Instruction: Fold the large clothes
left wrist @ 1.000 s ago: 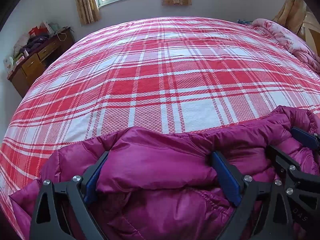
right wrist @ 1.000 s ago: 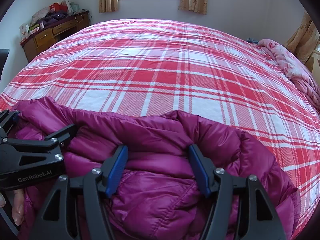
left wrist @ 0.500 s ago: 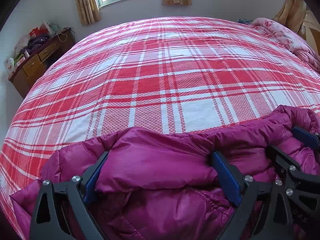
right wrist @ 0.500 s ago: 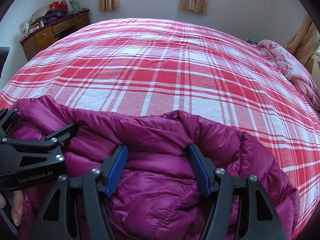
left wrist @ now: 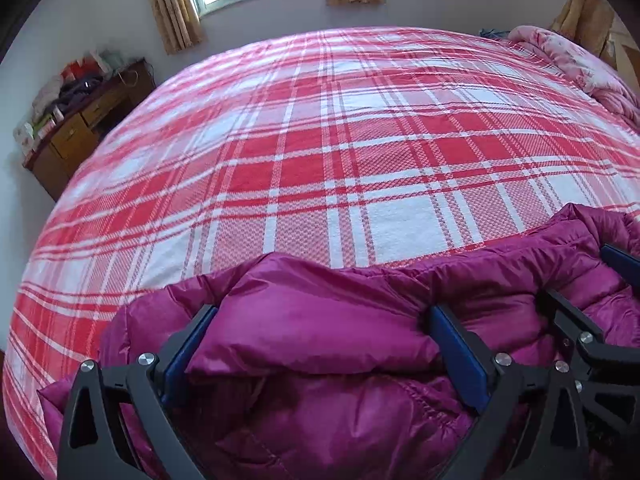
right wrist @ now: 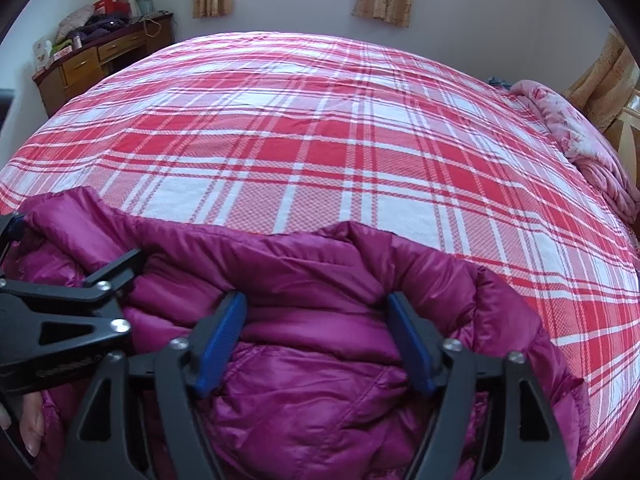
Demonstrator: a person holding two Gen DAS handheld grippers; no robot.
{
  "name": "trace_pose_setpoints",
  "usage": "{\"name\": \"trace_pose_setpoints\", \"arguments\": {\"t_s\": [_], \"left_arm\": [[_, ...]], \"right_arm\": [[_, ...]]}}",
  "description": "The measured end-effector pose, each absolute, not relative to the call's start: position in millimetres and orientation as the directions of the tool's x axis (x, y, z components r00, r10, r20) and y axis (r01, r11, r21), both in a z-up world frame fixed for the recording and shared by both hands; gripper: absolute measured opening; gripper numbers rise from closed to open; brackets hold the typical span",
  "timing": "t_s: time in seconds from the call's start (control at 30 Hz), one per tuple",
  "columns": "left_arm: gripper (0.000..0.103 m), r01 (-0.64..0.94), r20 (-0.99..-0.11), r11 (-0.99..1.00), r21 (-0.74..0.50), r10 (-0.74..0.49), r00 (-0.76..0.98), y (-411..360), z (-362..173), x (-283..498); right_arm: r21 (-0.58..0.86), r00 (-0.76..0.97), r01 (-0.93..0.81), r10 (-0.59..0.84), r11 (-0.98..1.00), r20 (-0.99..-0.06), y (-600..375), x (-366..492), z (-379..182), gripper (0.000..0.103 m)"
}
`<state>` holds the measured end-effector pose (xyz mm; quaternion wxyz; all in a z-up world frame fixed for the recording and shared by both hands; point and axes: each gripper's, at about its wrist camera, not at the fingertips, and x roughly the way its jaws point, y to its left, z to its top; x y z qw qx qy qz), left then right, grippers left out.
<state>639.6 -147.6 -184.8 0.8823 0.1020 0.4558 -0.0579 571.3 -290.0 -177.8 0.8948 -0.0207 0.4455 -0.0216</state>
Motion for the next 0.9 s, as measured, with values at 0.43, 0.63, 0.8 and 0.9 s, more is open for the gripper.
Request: {"name": "trace_pose_setpoints", "arguments": {"t_s": [0.43,0.63,0.8,0.9], "left_arm": [[0.102,0.244,-0.691,0.965,0.096,-0.112,0.714,-64.7,-111.1,491.7],[0.102,0.249,-0.716,0.961,0.116,-0.093,0.692,-31.6,-144.7,405.3],[0.102,0.24,-0.726,0.963,0.119,-0.08,0.683,-23.8,-156.7,369.4],[0.102,0.234,-0.735,0.966,0.109,-0.08,0.673,-20.5,-160.3,355.7]], "right_arm": [[0.028,0.673,-0.045,0.05,0.999,-0.738,-316.2,452.9,-117.9,0.091],[0.064,0.651,-0.002,0.05,0.998,-0.757,-328.4,383.6,-135.1,0.092],[0.061,0.644,0.016,0.037,0.998,-0.764,-327.7,342.2,-150.5,0.092],[0.073,0.631,0.039,0.032,0.997,-0.775,-332.4,320.8,-164.3,0.092]]}}
